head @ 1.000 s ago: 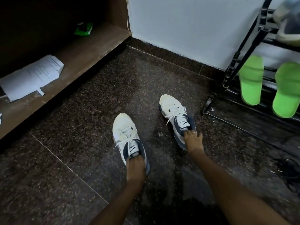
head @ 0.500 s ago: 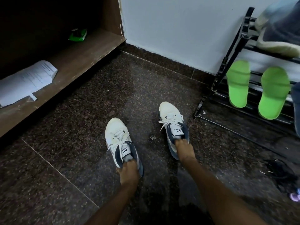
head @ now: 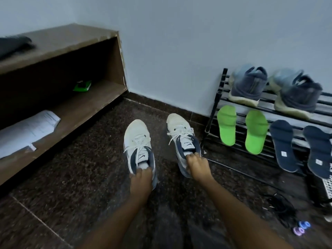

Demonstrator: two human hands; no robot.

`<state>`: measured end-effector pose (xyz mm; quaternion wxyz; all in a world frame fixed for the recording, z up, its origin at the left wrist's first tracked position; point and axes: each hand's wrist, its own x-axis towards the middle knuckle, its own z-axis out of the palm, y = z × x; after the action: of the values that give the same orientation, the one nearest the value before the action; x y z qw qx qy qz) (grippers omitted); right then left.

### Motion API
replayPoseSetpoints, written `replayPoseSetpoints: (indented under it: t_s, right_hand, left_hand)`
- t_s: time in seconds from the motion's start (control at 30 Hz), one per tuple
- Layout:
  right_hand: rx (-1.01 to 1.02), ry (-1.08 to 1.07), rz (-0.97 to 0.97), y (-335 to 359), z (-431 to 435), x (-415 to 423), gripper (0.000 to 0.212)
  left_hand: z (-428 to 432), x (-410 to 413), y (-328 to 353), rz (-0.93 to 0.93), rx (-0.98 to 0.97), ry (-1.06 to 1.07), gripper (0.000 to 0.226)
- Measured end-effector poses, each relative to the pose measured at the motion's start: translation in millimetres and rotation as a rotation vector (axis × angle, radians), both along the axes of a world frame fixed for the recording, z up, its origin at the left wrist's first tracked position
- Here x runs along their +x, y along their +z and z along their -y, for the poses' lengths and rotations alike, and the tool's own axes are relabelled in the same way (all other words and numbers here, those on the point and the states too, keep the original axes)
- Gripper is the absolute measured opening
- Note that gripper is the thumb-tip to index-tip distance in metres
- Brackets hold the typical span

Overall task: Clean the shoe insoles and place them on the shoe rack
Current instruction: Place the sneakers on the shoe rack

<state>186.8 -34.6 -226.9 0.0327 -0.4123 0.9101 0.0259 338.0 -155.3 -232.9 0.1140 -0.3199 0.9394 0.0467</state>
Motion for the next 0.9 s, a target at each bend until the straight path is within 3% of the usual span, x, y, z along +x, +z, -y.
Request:
replayPoseSetpoints:
  t_s: [0.1, 0.23, 0.33, 0.53, 0.63, 0.77, 0.9]
  right_hand:
    - [-0.054, -0.009, -0.053, 36, -4, 1, 0.027]
    - [-0.131, -0.04, -0.103, 86, -16, 5, 0.029]
    - [-0.308, -0.023, -0.158, 116, -26, 7, 0.026]
    - [-0.353, 0.002, -0.239, 171, -54, 6, 0.047]
    - [-0.381, -0.003, -0.261, 196, -66, 11, 0.044]
    - [-0.44, -0.03, -0.294, 232, -89, 18, 0.018]
    - [-0.377, -0.101, -0.385, 258, -119, 10, 0.024]
  left_hand:
    - [0, -16, 38, -0.171, -0.156, -0.063, 0.025]
    - [-12, -29, 83, -0.134, -0.071, -0.055, 0.026]
    - [-20, -34, 116, -0.195, -0.136, -0.062, 0.024]
    - [-37, -39, 181, -0.253, -0.158, -0.095, 0.025]
    - [-47, -44, 209, -0.288, -0.167, -0.121, 0.027]
    - [-70, -53, 246, -0.344, -0.175, -0.175, 0.024]
    - [-98, -70, 277, -0.387, -0.171, -0.24, 0.022]
